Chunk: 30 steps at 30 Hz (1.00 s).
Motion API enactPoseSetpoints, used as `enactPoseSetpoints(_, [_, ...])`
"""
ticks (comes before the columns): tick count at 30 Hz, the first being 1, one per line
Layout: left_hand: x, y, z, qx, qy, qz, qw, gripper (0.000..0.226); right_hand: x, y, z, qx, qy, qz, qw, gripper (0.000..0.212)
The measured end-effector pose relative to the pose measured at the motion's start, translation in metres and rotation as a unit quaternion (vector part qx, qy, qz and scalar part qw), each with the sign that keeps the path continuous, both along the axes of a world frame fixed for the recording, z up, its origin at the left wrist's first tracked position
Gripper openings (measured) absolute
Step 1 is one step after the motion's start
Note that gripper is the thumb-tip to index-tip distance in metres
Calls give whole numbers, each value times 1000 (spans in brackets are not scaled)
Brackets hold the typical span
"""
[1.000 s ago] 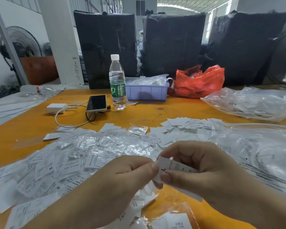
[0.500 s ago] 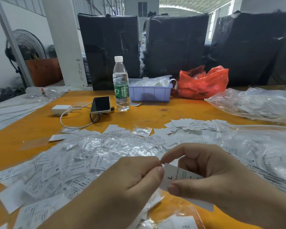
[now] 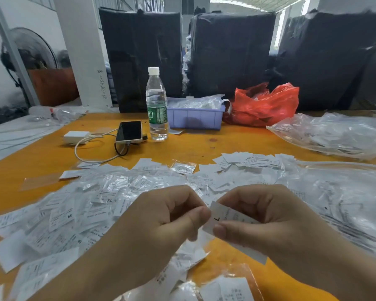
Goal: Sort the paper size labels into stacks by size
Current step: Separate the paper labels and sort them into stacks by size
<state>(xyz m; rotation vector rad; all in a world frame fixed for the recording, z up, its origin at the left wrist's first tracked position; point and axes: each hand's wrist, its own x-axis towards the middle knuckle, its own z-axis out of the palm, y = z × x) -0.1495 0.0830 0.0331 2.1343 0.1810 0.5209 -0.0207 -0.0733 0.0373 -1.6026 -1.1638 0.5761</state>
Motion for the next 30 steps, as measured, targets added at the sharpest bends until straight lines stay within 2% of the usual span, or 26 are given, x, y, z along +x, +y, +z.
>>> enactPoseSetpoints(4, [1,5,-4,-19,-3,16,1000,23,-2,-1,2,-6,-55,-33,998,25])
enactPoseSetpoints(13, [6,8,-8,-121,17,-48,991,22,-3,1,-3,-17,-26,-7,1000,29])
enactPoseSetpoints(20, [3,3,-6,-65,23,-37,997,24,2,2,-2,-42,68,33,996,48])
enactPoseSetpoints(27, [4,2,-7,-67,39,-44,996,23,3,-1,-1,-72,42,65,994,46])
enactPoseSetpoints(30, [4,0,-7,-57,36,-38,997,23,2,0,-2,-69,31,57,995,52])
